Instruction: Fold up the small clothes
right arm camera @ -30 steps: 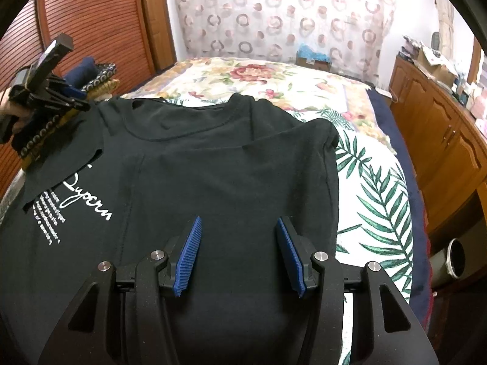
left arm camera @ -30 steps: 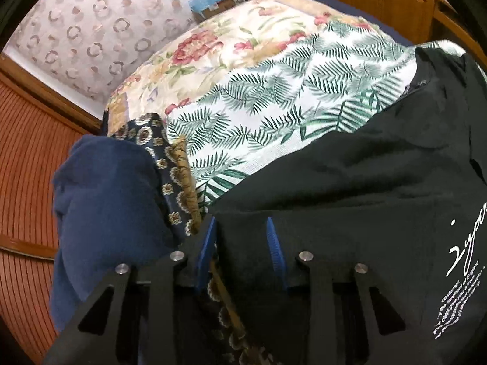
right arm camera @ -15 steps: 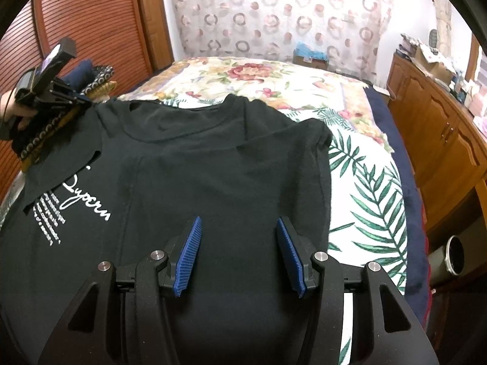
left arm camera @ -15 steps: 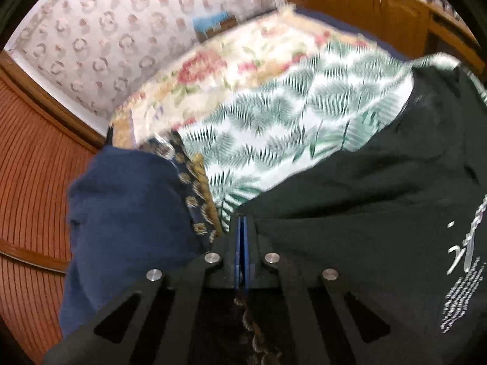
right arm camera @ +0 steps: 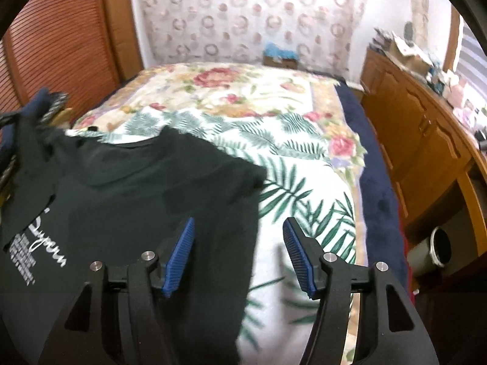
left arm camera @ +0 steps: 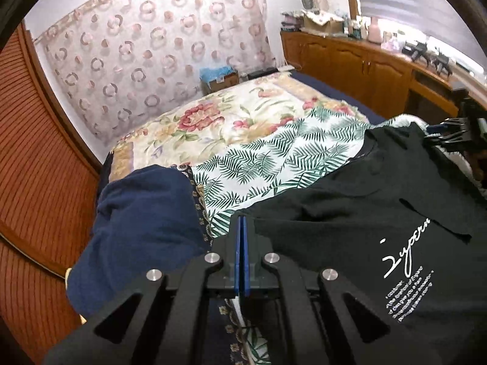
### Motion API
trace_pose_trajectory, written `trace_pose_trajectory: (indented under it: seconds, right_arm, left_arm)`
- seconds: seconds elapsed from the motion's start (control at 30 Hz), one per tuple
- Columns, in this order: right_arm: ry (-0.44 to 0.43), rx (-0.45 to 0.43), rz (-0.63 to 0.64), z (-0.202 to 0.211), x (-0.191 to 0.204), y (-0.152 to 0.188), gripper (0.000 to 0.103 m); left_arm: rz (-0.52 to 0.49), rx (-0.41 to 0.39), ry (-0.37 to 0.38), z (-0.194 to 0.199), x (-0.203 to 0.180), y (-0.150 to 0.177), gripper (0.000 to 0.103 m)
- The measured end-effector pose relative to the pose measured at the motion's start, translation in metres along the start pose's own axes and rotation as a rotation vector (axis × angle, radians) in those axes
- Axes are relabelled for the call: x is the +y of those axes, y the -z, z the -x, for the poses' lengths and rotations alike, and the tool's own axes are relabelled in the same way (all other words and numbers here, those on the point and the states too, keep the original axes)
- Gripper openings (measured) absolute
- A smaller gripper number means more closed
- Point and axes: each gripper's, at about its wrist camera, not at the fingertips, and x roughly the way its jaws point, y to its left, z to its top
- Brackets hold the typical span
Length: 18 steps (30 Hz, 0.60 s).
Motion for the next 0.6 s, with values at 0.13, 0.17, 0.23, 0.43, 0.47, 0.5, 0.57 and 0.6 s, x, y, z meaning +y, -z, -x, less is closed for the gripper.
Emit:
trace_pose_trajectory:
  seconds: [0.13, 0.17, 0.23, 0.43, 0.47, 0.5, 0.57, 0.6]
  right_arm:
    - [-0.037, 0.025, -0.043, -0.017, -0.01, -0.015, 0.062]
    - [-0.047, 0.032, -0.047, -0.021, -0.009, -0.019, 0.061]
    - [-0.052, 0.044, -0.041, -0.029, -0.006, -0.025, 0.057]
    - [-0.025, 0.037, 0.015, -0.033, 0.019, -0.029, 0.005]
    - [-0.022, 0.015, 0.028, -0.027, 0.024, -0.027, 0.004]
    - [-0.023, -0.022, 0.046, -0.014, 0.031, -0.024, 0.004]
    - [-0.03, -0.085, 0.055, 0.011, 0.038, -0.02, 0.003]
    - [-0.039, -0.118, 0.055, 0.025, 0.041, -0.018, 0.003]
  left_arm:
    - [0.037, -0.039, 0.022, 0.01, 0.001, 0.008, 0.0]
    - [0.048, -0.052, 0.029, 0.014, 0.0, 0.011, 0.0]
    - [0.058, -0.075, 0.041, 0.025, -0.002, 0.016, 0.0]
    - [0.081, -0.165, 0.069, 0.066, -0.013, 0.038, 0.0]
    - [0.083, -0.176, 0.077, 0.074, -0.016, 0.043, 0.0]
    - [0.086, -0.193, 0.083, 0.083, -0.02, 0.048, 0.0]
    - [0.087, -0.227, 0.098, 0.102, -0.026, 0.058, 0.0]
    - [0.092, -0.242, 0.103, 0.111, -0.028, 0.064, 0.0]
